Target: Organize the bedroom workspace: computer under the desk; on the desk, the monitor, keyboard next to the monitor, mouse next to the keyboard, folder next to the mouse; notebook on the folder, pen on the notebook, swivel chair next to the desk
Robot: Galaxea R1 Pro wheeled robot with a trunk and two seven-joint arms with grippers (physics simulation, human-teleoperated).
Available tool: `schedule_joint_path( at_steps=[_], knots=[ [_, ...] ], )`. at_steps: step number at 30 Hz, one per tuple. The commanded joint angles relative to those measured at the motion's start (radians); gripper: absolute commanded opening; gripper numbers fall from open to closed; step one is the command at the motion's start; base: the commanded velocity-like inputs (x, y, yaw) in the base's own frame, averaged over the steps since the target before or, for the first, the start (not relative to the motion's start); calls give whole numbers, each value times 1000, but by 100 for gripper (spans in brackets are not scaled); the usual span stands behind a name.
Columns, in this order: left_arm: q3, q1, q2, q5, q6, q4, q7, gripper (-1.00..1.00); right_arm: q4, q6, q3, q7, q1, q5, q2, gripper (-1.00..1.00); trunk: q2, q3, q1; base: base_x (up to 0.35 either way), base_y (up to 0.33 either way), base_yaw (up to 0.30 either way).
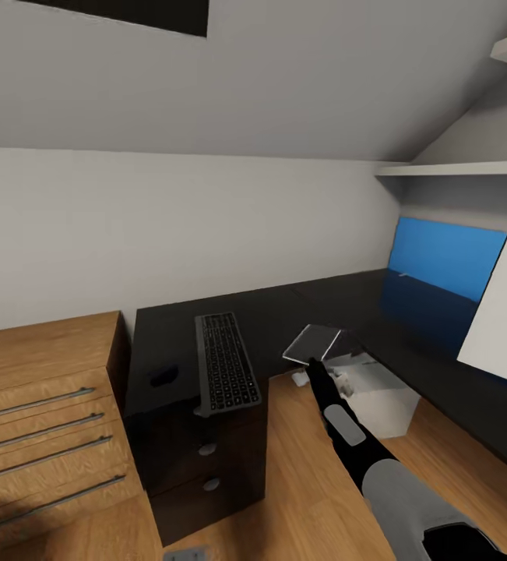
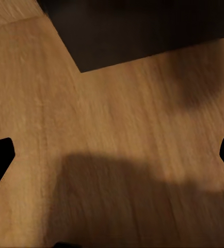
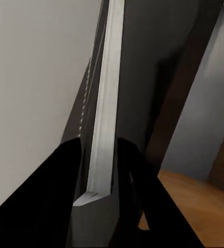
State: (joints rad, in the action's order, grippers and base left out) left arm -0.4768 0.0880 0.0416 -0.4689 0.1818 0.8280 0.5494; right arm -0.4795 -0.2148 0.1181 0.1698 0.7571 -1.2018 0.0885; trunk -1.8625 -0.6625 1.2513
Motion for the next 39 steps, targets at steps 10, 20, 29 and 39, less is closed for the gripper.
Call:
schedule_joint_path(
  at_steps=[10, 20, 29, 39],
  knots=[
    [-8, 1, 4, -4, -92, -51, 7, 100, 7, 26, 3, 111, -12, -12, -6, -100, 0, -1, 0, 0, 0, 81],
    [-7, 1, 1, -4, -96, -49, 7, 100, 10, 43, 4, 123, -18, -13, -3, -100, 0, -1, 0, 0, 0, 1],
    [-6, 1, 0, -4, -99, -45, 7, 100, 9, 62, 0, 121, -19, -14, -5, -100, 0, -1, 0, 114, 0, 0],
    [-6, 1, -1, -4, -99, -32, 6, 100, 11, 159, -8, 111, -19, -12, -10, -100, 0, -1, 0, 122, 0, 0]
  ],
)
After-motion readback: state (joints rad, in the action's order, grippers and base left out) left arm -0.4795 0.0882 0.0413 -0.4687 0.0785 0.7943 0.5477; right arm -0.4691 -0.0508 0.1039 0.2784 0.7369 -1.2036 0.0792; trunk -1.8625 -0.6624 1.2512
